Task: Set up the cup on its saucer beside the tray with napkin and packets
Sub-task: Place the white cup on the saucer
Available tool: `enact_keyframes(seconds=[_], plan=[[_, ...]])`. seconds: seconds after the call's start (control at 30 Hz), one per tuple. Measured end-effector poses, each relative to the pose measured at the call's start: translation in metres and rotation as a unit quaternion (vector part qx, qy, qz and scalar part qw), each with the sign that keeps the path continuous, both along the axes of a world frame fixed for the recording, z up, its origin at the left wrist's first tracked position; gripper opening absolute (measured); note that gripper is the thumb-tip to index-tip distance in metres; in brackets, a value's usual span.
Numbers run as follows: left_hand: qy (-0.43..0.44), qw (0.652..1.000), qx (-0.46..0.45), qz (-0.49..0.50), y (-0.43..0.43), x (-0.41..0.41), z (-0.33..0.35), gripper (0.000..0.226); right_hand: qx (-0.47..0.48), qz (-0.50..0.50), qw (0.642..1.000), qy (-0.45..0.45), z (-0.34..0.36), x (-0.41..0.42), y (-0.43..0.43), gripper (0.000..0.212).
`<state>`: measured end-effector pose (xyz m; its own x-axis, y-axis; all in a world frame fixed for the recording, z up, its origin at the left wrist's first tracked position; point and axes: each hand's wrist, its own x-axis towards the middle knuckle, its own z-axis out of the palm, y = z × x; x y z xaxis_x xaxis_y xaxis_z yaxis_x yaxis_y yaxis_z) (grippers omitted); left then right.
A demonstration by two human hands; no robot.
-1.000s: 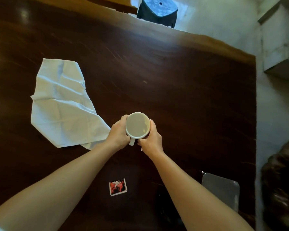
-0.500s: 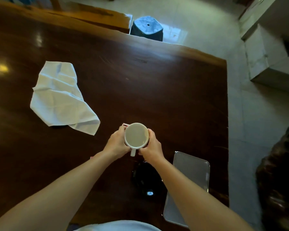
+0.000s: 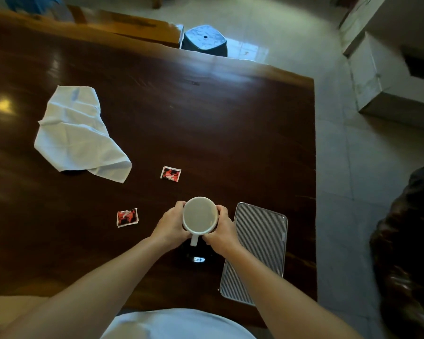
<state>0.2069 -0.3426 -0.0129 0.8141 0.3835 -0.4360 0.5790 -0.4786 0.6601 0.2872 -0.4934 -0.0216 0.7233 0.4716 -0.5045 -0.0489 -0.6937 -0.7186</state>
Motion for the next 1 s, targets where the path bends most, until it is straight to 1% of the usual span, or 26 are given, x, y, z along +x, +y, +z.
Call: enact_keyframes(seconds=[0.23, 0.37, 0.57, 0.77, 1.0], plan=[[0.018, 1.000, -0.009, 0.016, -0.018, -0.019, -0.024, 0.066, -0.021, 0.006, 0.999, 0.023, -0.020, -0.016, -0.014, 0.080], [0.016, 0.999, -0.019, 0.023, -0.028, -0.024, -0.033, 0.066, -0.042, 0.008, 0.999, 0.030, -0.025, -0.021, -0.021, 0.084], [0.023, 0.999, -0.024, 0.019, -0.034, -0.028, -0.039, 0.066, -0.057, 0.008, 0.998, 0.035, -0.029, -0.026, -0.027, 0.081], [0.033, 0.998, -0.032, 0.030, -0.038, -0.031, -0.042, 0.070, -0.053, 0.002, 0.998, 0.044, -0.027, -0.031, -0.028, 0.073], [0.033, 0.998, -0.035, 0.030, -0.038, -0.032, -0.046, 0.071, -0.055, -0.004, 0.997, 0.056, -0.024, -0.034, -0.027, 0.080]])
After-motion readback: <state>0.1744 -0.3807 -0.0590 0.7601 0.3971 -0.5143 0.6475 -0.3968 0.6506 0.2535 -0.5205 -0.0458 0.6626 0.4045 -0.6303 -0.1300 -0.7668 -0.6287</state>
